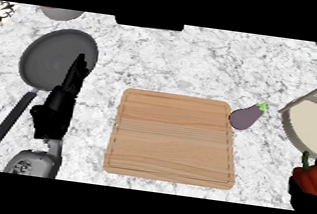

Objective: Pick the bell pepper from the cutting board and place it in the tiered basket

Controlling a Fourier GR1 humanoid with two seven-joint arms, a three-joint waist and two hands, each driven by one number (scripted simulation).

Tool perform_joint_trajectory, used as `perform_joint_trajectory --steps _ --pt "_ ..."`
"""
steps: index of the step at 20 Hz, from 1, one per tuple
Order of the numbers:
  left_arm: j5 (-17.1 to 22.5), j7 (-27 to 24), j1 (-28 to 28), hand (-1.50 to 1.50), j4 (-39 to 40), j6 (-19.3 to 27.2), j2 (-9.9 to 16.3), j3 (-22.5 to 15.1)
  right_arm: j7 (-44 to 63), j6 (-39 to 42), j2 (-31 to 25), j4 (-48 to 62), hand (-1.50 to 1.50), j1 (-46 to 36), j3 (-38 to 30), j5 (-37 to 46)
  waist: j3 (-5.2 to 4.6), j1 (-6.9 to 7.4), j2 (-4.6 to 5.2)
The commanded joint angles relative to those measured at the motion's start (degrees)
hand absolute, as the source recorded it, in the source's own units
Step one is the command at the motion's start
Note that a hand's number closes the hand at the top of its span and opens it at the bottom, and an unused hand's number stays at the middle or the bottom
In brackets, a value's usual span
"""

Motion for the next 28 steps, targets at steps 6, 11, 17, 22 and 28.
perform_joint_trajectory --steps 6,11,17,22,28 --pt "-0.2 -1.3 -3.6 0.0 4.4 0.3 -1.1 0.2 4.3 26.7 -2.6 -17.2 1.5 -15.8 -15.7 -10.9 0.04 0.46 0.29" --pt "0.1 -0.1 0.9 0.0 0.0 -0.1 -0.7 -0.5 6.7 32.4 3.1 -11.2 1.5 -34.3 -24.7 -13.5 0.0 0.74 -0.13" --pt "-2.4 -1.8 -0.2 0.0 1.7 1.6 -2.1 -2.3 8.4 28.2 -1.6 4.4 1.5 -44.9 -30.5 -15.7 0.07 1.23 0.33" --pt "0.3 0.1 -2.8 0.0 1.5 -1.1 0.3 0.9 7.9 18.1 -4.9 11.6 1.5 -42.9 -28.0 -15.3 0.1 1.36 0.43" --pt "-1.0 0.2 -0.1 0.0 -0.4 -0.8 -1.1 -1.7 -0.7 6.9 -13.7 23.6 1.5 -37.2 -28.1 -15.1 0.13 1.49 0.51"
